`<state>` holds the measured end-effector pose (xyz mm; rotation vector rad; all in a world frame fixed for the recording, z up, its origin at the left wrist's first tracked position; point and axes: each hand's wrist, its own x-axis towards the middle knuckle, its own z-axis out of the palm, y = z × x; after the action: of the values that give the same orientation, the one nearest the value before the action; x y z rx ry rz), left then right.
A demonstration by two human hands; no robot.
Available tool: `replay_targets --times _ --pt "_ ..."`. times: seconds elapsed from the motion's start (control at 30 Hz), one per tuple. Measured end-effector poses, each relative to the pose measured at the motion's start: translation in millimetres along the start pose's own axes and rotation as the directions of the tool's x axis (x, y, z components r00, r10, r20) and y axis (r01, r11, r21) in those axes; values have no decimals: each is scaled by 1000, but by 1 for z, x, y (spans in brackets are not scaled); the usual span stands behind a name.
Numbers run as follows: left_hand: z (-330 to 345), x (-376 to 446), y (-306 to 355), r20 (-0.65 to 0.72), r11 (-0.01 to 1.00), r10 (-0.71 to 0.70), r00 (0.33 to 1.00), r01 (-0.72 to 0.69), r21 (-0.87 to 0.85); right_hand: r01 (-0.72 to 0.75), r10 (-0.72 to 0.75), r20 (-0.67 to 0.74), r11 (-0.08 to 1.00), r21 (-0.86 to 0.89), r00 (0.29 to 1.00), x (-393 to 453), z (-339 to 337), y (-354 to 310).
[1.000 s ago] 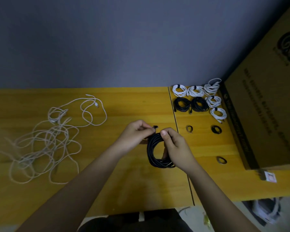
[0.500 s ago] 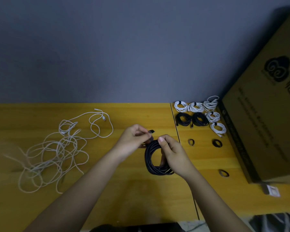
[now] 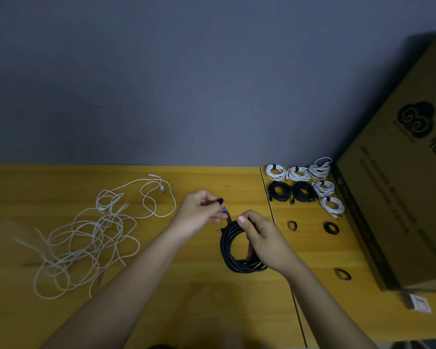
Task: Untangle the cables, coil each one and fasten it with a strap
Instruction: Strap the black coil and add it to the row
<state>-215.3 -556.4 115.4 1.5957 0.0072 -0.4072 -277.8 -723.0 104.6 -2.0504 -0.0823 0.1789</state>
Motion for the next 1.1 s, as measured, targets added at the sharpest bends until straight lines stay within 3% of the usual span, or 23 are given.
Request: replay_targets --times 0.3,0.7,0.87,1.1 --pt "6 -4 18 106 995 -95 990 90 49 93 -91 -55 995 28 994 0 -10 -21" --pt "-3 -19 27 301 970 -225 927 243 -21 83 -75 -145 995 51 987 -10 -1 -24" --pt "-1 -31 32 304 977 -180 936 205 -53 75 -56 -246 995 69 968 -12 5 -22" --pt "2 -44 27 227 996 -87 970 92 -9 73 -87 -301 996 -55 950 -14 13 -17"
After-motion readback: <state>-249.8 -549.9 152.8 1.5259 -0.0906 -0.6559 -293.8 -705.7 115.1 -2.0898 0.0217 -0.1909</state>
